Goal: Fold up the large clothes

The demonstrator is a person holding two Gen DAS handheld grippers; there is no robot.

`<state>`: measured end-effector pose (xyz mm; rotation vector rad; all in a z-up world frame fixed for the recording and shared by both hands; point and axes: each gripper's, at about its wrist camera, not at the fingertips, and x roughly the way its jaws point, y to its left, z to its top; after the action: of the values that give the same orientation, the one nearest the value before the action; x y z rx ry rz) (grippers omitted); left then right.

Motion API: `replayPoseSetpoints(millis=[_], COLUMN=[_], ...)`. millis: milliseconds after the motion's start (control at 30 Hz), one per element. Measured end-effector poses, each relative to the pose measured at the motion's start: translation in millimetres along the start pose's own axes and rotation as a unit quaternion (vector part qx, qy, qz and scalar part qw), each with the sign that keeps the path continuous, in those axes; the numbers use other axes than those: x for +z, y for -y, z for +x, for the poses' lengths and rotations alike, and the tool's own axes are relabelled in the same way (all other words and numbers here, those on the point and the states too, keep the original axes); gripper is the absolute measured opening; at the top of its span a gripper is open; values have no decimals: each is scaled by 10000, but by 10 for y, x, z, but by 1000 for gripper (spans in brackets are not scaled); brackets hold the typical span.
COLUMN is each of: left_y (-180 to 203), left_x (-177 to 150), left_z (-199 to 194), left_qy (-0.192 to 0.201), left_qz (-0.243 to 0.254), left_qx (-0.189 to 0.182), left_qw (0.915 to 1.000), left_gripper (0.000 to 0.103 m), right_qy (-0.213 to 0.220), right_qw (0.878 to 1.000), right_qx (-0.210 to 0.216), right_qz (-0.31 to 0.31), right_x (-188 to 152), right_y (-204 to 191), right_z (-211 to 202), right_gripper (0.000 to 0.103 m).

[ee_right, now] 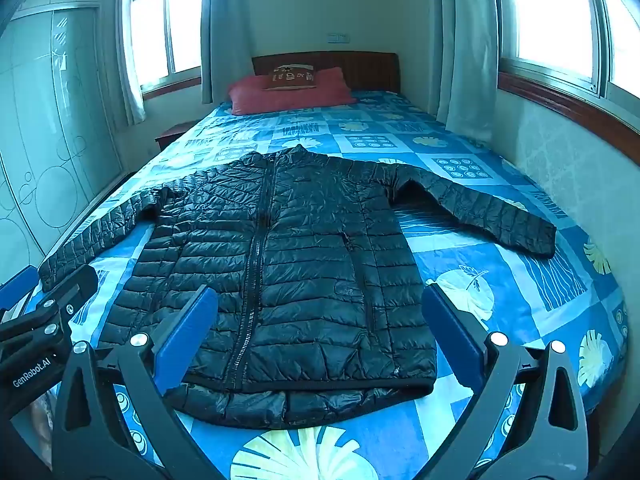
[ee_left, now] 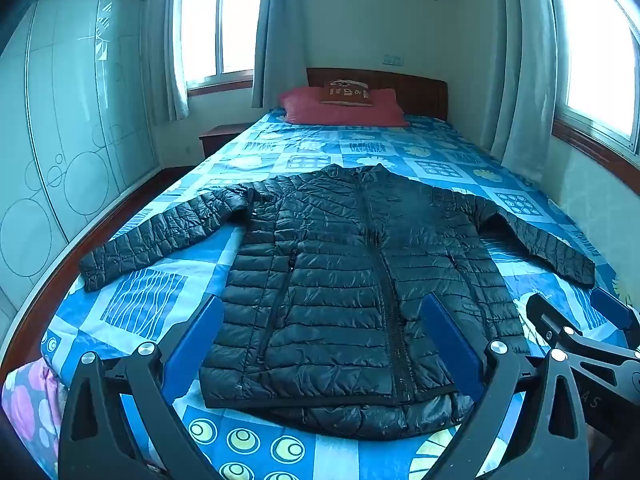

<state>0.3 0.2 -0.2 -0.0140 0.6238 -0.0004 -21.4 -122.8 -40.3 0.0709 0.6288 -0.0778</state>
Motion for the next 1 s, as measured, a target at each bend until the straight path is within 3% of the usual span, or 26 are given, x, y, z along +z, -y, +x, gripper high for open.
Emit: replayPoseSetpoints(millis=[1000], left_y=[-26], left_x=[-45], left_z=[-3], left_qy=[-34], left_qz=[-29], left_qx=[13], left_qw=[10000], left_gripper=[99], right_qy=[7], right_qw=[10000], right_qx=[32], right_qz=[18], right_x=[-20], right_y=[-40], right_z=[-45], right_gripper=[101])
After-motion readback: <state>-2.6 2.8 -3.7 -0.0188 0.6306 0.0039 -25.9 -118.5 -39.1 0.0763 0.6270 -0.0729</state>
